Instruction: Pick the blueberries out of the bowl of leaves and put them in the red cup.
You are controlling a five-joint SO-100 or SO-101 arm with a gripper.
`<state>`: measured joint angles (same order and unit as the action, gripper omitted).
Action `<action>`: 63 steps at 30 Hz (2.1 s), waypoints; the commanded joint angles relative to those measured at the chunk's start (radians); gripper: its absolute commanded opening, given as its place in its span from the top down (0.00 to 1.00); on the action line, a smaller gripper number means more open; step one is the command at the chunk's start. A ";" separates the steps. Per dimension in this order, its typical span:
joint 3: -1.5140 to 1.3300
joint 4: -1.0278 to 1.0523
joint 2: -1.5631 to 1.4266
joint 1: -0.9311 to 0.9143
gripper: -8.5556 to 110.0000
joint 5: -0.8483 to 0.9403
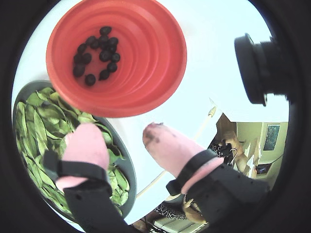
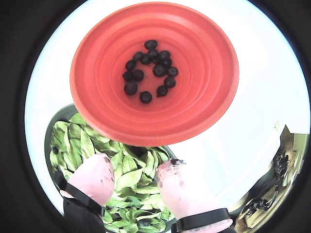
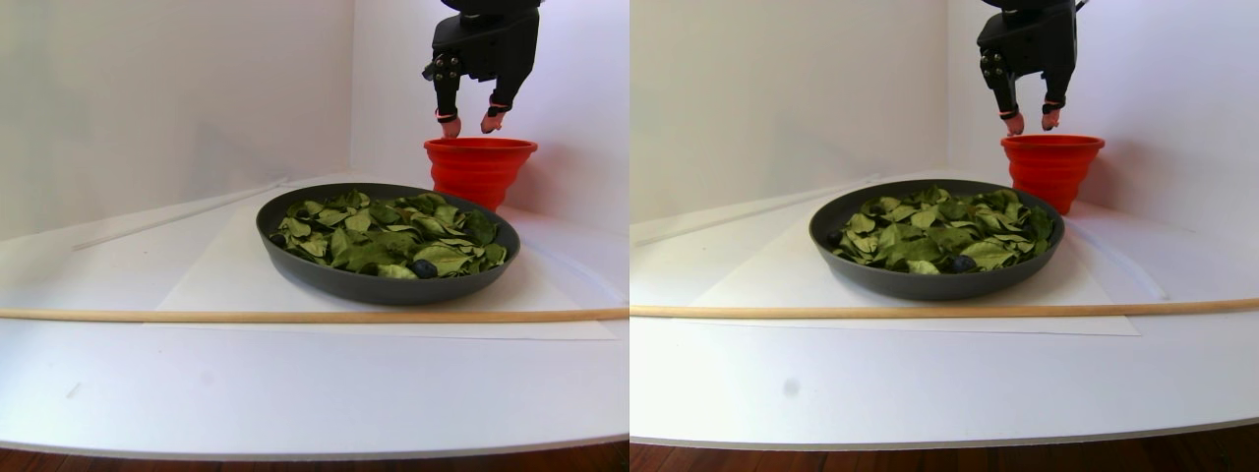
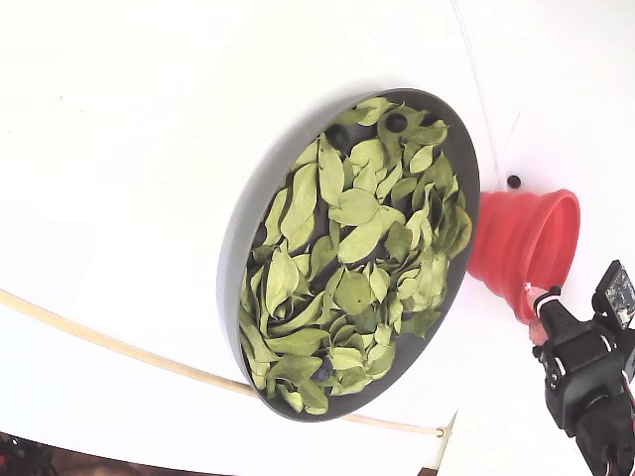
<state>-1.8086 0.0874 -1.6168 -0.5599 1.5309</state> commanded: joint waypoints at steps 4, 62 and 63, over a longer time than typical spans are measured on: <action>0.000 0.018 -0.206 0.006 0.80 0.006; -0.276 0.230 -0.385 0.117 0.80 -0.002; -0.282 0.232 -0.388 0.118 0.80 -0.002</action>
<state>-2.0985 0.3175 -1.8929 -0.4433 1.5248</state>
